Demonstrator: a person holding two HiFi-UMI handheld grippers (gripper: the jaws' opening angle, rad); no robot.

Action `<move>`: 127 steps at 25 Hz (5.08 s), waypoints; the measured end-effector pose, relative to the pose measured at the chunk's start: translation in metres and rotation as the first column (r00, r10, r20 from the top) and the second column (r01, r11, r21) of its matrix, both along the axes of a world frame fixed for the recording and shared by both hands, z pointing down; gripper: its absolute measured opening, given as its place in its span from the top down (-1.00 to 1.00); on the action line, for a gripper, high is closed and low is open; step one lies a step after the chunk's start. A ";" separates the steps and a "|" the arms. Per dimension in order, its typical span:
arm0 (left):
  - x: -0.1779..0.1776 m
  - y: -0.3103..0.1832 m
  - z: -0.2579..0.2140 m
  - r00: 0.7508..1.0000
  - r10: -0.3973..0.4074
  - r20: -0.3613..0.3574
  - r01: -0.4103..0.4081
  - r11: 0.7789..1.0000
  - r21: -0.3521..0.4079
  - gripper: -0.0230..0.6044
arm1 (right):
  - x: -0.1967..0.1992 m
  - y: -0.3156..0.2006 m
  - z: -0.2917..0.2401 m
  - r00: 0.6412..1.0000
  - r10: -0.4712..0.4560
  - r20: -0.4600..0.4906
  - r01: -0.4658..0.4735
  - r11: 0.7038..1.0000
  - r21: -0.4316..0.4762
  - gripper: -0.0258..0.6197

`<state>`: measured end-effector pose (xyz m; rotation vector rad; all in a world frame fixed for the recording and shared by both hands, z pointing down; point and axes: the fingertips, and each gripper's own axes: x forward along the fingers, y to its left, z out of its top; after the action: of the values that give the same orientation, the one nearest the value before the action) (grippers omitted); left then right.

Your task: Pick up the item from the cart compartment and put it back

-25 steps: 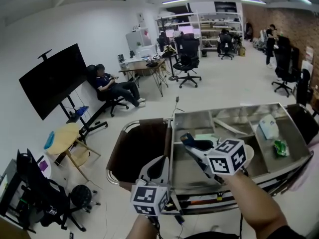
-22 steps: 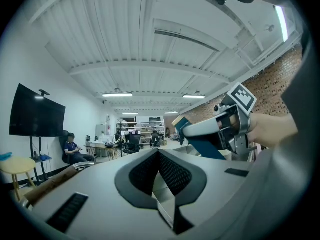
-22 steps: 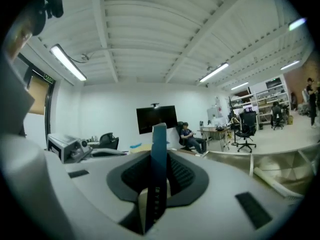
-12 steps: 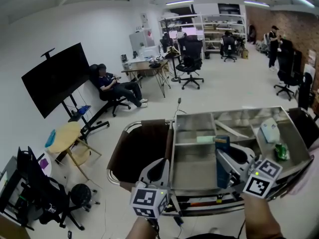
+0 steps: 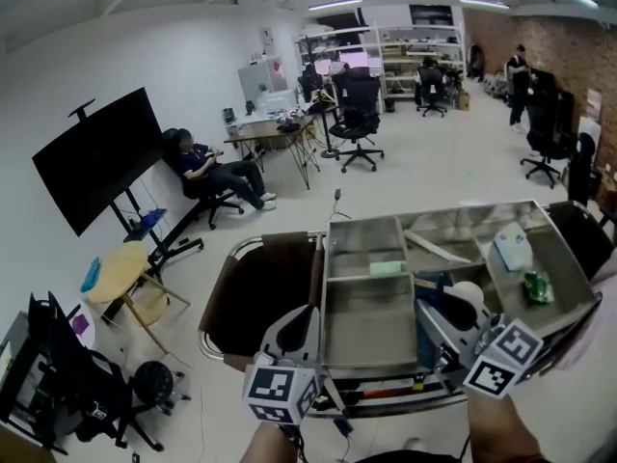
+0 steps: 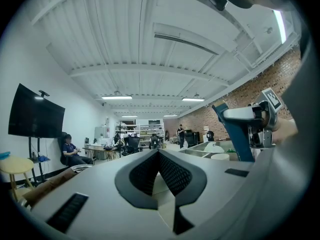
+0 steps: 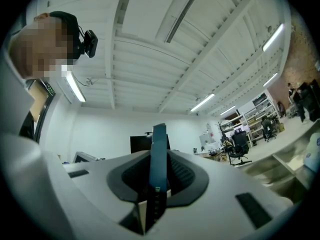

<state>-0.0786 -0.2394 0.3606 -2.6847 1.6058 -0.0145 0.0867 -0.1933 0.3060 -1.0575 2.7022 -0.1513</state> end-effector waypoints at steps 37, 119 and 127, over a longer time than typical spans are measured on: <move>-0.002 -0.005 0.005 1.000 -0.008 0.005 0.008 1.000 -0.015 0.93 | -0.043 -0.053 0.002 0.978 -0.015 -0.208 0.020 1.000 0.020 0.63; -0.002 0.000 0.003 1.000 -0.007 0.002 0.007 1.000 -0.012 0.93 | -0.057 -0.062 0.015 0.968 -0.008 -0.251 -0.021 0.994 -0.111 0.89; 0.000 0.002 0.000 1.000 -0.005 0.012 0.005 1.000 -0.004 0.93 | -0.011 -0.023 0.004 0.984 0.076 -0.160 -0.079 0.997 -0.016 0.89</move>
<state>-0.0782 -0.2377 0.3608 -2.6786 1.6111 -0.0343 0.0755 -0.2160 0.3100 -1.2290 2.7998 -0.0866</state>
